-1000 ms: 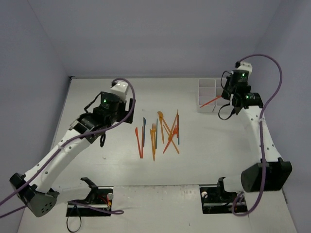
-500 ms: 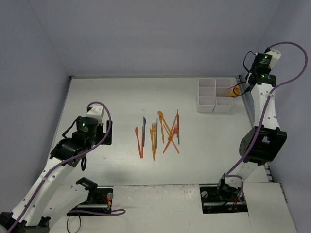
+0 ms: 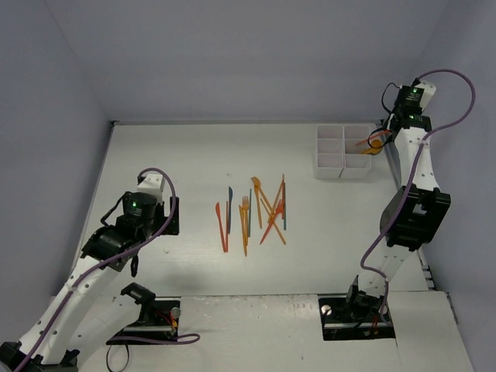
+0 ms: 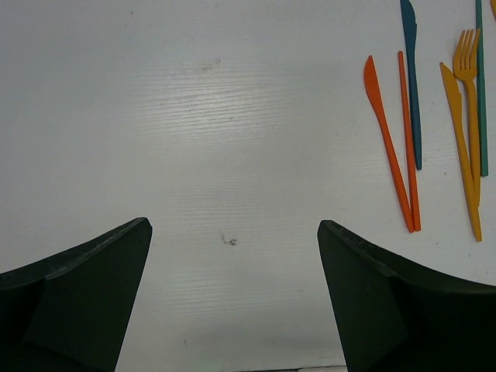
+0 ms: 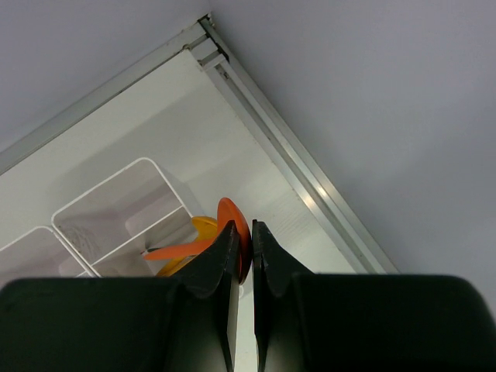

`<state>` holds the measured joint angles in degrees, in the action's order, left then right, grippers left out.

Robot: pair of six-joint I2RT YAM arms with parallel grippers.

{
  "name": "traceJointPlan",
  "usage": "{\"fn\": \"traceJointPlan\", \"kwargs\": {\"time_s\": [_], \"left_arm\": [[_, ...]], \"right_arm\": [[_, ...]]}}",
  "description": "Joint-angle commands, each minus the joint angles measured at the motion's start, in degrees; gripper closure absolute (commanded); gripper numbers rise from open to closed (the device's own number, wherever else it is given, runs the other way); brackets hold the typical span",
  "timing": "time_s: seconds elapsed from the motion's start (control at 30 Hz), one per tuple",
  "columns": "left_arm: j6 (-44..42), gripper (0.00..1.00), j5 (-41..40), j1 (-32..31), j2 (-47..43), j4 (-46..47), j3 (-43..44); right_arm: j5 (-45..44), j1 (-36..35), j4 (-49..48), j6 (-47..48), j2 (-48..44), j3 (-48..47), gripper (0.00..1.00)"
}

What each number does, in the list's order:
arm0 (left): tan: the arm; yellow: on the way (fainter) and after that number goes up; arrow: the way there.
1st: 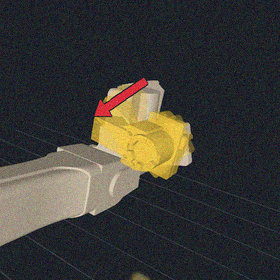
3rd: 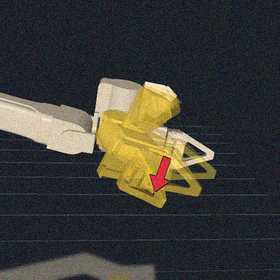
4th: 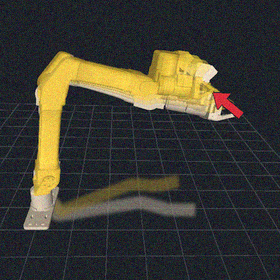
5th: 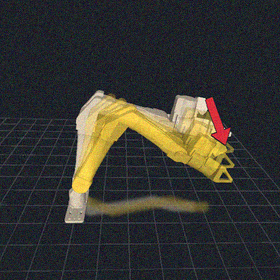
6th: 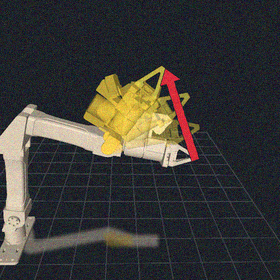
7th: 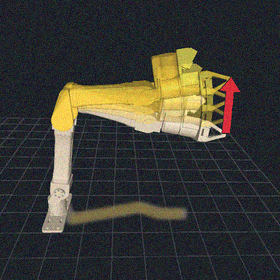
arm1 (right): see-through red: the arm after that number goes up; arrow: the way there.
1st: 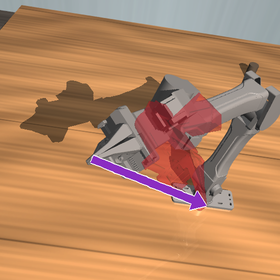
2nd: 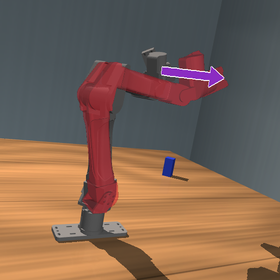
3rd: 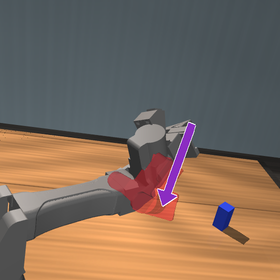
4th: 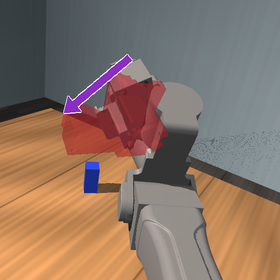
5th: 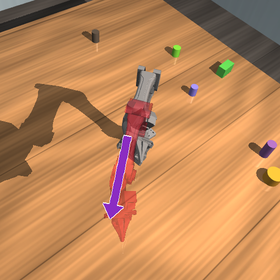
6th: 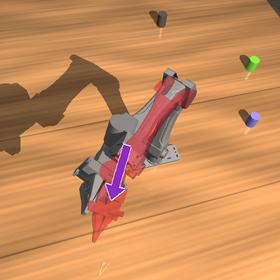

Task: Sort the eating utensils into containers

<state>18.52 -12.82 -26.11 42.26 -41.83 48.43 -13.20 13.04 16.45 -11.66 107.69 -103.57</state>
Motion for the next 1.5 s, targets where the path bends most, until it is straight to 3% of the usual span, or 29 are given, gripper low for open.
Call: {"fn": "traceJointPlan", "kwargs": {"time_s": [0.0,0.4,0.8,0.93,1.07,1.23,1.47], "left_arm": [[1.56,0.13,0.7,0.36,-1.29,3.93,-0.61],[0.71,0.13,0.18,0.36,-3.05,5.7,-1.65],[0.64,0.13,0.6,0.36,-3.5,5.62,-1.68],[0.41,0.13,0.72,0.36,-3.47,5.85,-1.67],[0.1,0.13,1.16,0.36,-3.21,6.07,-1.67],[-0.16,0.13,1.75,0.36,-2.89,6.34,-1.68],[-0.5,0.13,2.32,0.44,-2.53,6.87,-1.76]], "right_arm": [[2.81,-1.24,-4.28,2.29,0.93,-2.56,1.0],[2.15,-5.38,-4.49,5.45,8.6,-3.17,1.0],[-0.52,-6.76,-4.41,6.78,5.44,-4.37,0.49],[-5.72,-9.58,-4.41,8.61,-0.18,-2.28,0.44],[-6.73,-12.51,-4.32,7.21,-7.12,2.39,0.36],[-1.93,-16.83,-4.15,1.01,-17.33,14.35,0.36],[2.26,-31.72,-4.32,-11.19,-21.55,29.52,0.37]]}}
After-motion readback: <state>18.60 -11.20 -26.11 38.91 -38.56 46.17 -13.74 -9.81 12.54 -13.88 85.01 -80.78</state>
